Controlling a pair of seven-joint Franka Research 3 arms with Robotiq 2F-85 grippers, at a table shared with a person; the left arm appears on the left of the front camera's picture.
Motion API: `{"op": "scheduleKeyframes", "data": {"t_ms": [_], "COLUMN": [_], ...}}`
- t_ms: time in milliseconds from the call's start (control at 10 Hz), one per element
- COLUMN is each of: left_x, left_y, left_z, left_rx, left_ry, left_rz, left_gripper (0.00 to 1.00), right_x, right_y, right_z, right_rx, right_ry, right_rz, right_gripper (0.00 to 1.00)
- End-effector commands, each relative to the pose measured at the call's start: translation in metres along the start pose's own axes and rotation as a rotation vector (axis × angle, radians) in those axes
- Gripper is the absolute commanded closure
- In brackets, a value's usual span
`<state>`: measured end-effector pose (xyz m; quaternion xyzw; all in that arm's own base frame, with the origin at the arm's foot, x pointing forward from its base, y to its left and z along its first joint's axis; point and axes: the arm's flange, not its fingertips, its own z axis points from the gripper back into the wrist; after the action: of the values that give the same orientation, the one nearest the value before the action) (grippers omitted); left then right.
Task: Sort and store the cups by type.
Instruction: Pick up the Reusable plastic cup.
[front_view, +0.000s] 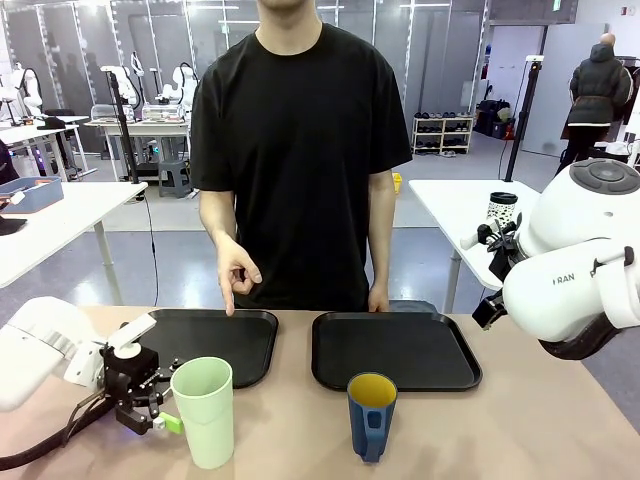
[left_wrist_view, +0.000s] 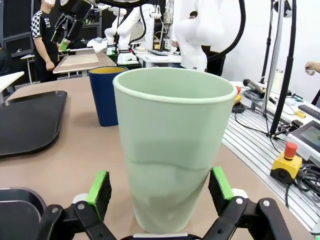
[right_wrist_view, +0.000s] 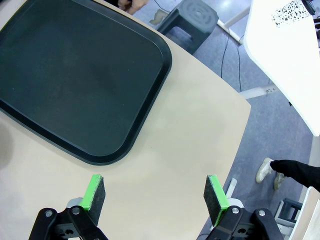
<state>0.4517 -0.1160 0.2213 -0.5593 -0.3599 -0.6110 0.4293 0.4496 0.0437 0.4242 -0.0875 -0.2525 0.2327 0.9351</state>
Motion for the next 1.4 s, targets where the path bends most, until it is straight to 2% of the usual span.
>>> {"op": "scheduleKeyframes", "data": {"t_ms": [0,500,1000,1100,1200,1300], "left_x": [-0.007,-0.018,-0.022,-0.022,-0.023,-0.022], "left_y": [0.005,0.01,0.012,0.011,0.011,0.011], "left_z": [-0.009,-0.036,-0.04,-0.039,-0.04,-0.04], "left_rx": [-0.051,-0.113,-0.149,-0.167,-0.18,-0.193], "left_ry": [-0.031,-0.06,-0.099,-0.101,-0.1,-0.105], "left_rz": [-0.033,-0.041,-0.053,-0.073,-0.069,-0.064], "left_gripper": [0.0,0.0,0.0,0.19,0.19,0.39], "right_x": [0.0,0.0,0.0,0.0,0.0,0.0], "right_y": [0.0,0.0,0.0,0.0,0.0,0.0], "right_z": [-0.001,-0.001,-0.001,-0.001,-0.001,-0.001], "right_rx": [-0.001,-0.001,-0.001,-0.001,-0.001,-0.001], "right_ry": [-0.004,-0.004,-0.004,-0.004,-0.004,-0.004], "right_rz": [0.003,0.003,0.003,0.003,0.003,0.003], "right_gripper": [0.0,0.0,0.0,0.0,0.0,0.0]}}
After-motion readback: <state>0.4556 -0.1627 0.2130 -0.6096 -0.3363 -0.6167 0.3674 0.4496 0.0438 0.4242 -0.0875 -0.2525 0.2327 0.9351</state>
